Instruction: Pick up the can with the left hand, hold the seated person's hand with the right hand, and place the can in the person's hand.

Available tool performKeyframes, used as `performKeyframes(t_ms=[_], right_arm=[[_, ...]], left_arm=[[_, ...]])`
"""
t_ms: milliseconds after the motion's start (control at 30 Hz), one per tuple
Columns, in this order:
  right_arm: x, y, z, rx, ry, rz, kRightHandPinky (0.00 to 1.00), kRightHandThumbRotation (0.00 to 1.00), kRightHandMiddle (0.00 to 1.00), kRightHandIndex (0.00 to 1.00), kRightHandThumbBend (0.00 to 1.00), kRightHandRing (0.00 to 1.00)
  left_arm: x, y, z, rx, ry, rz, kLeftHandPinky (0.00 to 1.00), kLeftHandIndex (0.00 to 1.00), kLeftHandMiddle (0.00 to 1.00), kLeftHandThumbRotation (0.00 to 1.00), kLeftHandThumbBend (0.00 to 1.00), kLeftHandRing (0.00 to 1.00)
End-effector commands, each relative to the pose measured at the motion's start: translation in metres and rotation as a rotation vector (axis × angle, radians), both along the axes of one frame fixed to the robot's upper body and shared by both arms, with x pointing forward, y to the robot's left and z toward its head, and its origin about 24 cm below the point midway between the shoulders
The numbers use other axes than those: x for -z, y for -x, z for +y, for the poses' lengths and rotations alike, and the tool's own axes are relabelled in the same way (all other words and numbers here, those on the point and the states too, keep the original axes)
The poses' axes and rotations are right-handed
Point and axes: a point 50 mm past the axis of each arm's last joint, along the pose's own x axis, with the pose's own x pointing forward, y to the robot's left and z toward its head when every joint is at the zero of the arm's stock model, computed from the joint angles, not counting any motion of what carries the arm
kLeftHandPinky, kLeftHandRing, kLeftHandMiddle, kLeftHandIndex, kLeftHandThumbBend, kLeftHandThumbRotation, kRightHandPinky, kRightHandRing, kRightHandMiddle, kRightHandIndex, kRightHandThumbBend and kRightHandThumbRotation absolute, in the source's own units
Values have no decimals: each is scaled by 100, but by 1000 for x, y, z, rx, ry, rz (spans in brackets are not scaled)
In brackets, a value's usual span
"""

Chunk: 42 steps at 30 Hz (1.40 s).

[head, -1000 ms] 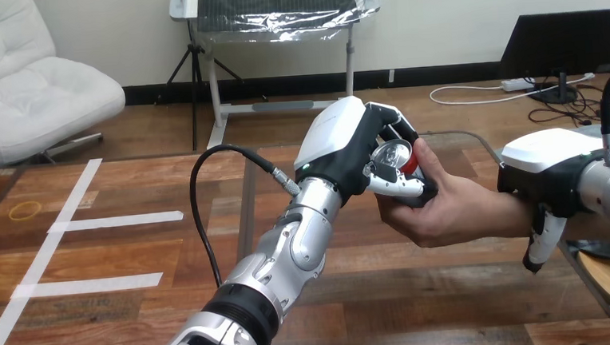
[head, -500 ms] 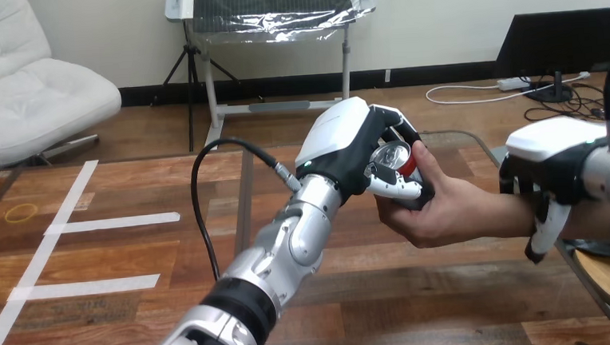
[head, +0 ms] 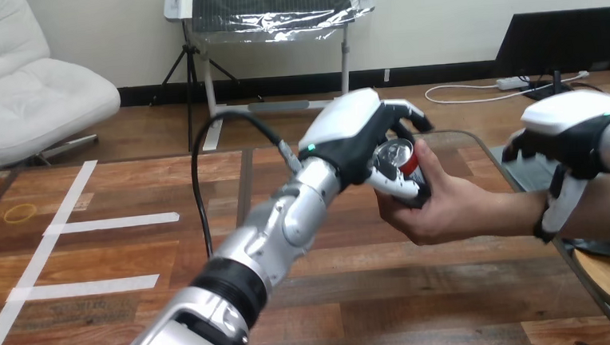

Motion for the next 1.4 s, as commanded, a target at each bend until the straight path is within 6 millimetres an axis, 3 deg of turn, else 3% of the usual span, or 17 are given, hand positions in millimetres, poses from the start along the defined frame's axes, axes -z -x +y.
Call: performKeyframes(t_ms=[0, 667, 1367], right_arm=[[-54, -2, -4, 17, 15, -153, 85, 19, 93, 92, 82, 93], [-72, 26, -7, 22, -99, -237, 85, 10, 91, 88, 76, 91], [-83, 62, 4, -27, -207, -328, 83, 6, 90, 86, 67, 90]], left_arm=[[-47, -13, 4, 39, 13, -145, 57, 72, 70, 5, 70, 66], [-53, -13, 52, -7, 19, -168, 55, 68, 68, 5, 67, 63], [-57, 8, 93, -51, 202, -221, 55, 68, 68, 4, 66, 63]])
